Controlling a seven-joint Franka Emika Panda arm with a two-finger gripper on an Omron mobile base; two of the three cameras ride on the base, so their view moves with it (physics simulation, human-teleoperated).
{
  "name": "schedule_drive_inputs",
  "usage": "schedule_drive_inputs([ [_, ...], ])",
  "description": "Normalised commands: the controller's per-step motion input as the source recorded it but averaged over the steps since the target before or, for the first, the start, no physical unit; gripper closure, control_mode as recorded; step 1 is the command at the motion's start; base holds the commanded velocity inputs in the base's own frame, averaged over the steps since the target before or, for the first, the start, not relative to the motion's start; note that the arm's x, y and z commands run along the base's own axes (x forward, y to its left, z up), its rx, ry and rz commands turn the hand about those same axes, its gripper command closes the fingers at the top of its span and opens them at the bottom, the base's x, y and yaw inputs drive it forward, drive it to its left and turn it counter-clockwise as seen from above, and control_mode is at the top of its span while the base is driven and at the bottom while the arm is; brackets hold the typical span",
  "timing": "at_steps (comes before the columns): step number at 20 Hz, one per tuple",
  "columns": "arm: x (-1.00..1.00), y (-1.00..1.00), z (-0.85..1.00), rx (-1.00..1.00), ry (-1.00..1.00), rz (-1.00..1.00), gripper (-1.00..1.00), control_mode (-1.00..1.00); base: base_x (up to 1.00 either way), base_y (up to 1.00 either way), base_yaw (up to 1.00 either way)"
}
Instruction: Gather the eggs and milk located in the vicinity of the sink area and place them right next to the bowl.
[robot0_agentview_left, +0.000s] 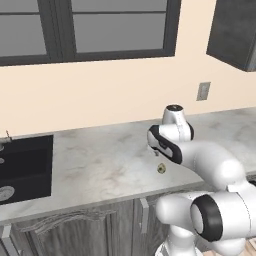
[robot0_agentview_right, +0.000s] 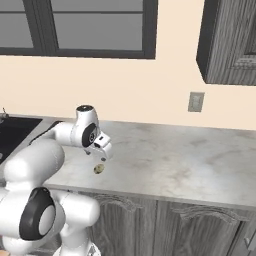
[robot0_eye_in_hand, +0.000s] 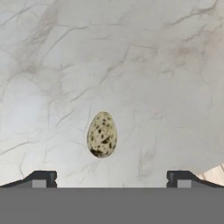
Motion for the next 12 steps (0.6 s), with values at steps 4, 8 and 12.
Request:
schedule_drive_inputs([
  [4, 0.00, 0.00, 0.00, 0.00, 0.00, 0.00, -1.00, -1.00, 0.00, 0.00, 0.00],
  [8, 0.00, 0.00, -0.04, 0.00, 0.00, 0.00, -1.00, -1.00, 0.00, 0.00, 0.00],
  [12, 0.00, 0.00, -0.16, 0.02, 0.00, 0.00, -1.00, -1.00, 0.00, 0.00, 0.00],
])
